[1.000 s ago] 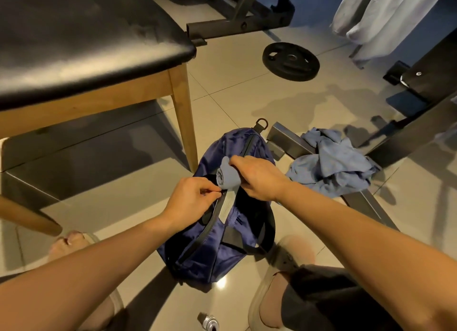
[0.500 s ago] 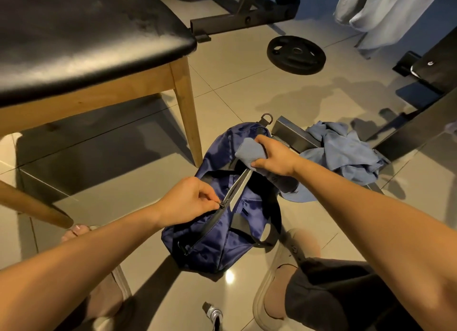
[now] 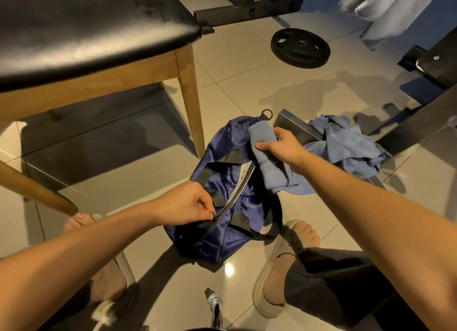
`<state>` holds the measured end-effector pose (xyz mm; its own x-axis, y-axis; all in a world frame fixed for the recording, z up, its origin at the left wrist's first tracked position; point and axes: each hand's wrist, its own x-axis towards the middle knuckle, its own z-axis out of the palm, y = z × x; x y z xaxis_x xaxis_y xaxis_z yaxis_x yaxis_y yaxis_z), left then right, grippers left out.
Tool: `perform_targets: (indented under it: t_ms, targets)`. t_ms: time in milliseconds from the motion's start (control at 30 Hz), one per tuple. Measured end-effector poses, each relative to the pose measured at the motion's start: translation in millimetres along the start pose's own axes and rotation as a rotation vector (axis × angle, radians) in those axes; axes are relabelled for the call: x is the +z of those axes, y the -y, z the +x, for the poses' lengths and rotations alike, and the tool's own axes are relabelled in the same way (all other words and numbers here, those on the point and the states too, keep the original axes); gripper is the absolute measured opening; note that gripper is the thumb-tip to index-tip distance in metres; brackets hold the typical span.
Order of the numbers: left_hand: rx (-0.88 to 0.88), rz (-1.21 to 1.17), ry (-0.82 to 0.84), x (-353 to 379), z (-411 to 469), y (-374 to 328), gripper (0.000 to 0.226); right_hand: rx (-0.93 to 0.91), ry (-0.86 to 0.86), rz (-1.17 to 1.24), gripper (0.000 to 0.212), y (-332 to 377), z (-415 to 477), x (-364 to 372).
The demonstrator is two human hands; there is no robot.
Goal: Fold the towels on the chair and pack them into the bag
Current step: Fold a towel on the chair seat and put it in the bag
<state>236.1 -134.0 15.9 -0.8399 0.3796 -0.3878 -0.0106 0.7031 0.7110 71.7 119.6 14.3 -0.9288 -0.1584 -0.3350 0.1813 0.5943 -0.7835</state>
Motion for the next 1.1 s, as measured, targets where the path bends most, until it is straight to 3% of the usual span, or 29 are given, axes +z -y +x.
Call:
perform_targets:
  t_ms: [100,167,400,833,1100]
  targets:
    - [0.017,-0.017,0.02,1,6,-6,0.009,0.313,-0.049,0.301,0.051,3,-8,22]
    - [0.01,-0.041,0.03,4,7,-7,0.009,0.411,-0.066,0.423,0.056,4,-13,37]
    - [-0.017,-0.148,0.054,11,-1,0,0.006,0.372,-0.148,0.424,0.047,0,-18,53]
    - [-0.04,-0.233,0.056,17,-2,10,0.007,0.495,-0.077,0.601,0.067,9,-16,56]
    - [-0.057,-0.249,0.06,25,-4,17,0.007,0.424,-0.142,0.523,0.055,-4,-18,77]
